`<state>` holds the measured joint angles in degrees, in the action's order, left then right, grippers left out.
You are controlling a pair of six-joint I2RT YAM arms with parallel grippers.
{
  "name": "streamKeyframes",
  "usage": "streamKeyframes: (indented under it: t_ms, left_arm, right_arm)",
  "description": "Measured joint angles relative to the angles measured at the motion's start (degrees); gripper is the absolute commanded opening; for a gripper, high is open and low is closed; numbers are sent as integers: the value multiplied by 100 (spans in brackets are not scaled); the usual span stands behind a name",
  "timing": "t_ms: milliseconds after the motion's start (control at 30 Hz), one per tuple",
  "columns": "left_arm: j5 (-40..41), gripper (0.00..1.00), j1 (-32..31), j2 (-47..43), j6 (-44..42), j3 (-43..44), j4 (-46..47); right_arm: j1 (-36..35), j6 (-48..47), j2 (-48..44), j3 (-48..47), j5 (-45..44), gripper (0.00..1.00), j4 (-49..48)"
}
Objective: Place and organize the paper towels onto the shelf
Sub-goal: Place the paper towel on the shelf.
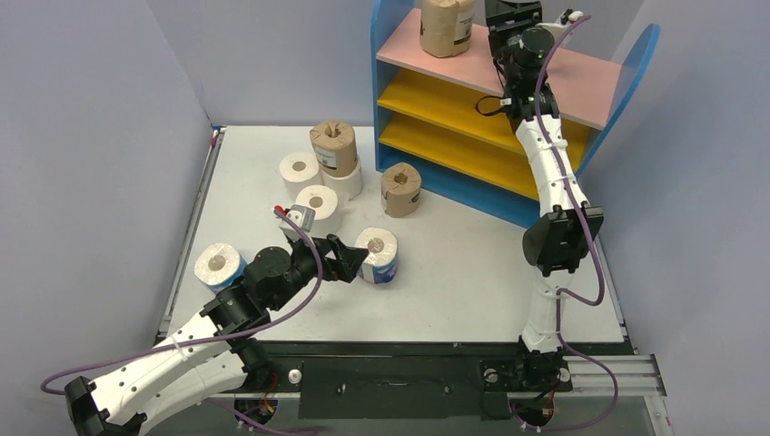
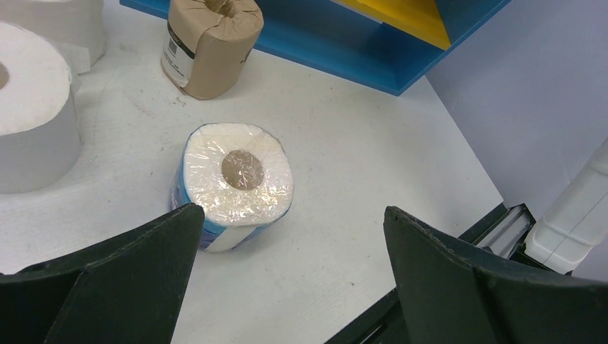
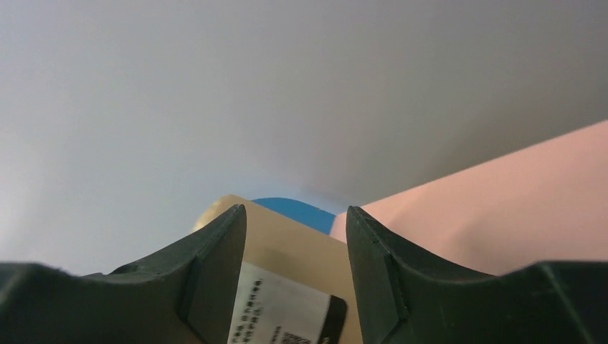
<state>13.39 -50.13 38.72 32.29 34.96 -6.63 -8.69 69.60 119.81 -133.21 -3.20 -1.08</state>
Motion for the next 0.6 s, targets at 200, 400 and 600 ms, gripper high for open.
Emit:
streamKeyframes:
  t_ms: [200, 400, 600]
  left_arm:
    - [-13, 96, 4, 63, 0, 0, -2]
    - [-15, 96, 26, 74, 0, 0, 0]
    - [-17, 96, 35, 74, 0, 0, 0]
  right_arm:
    - [-85, 122, 260, -57, 127, 51, -92]
    - [-153, 164, 280, -85, 201, 51, -90]
    - [-188, 162, 289, -98, 356, 51, -92]
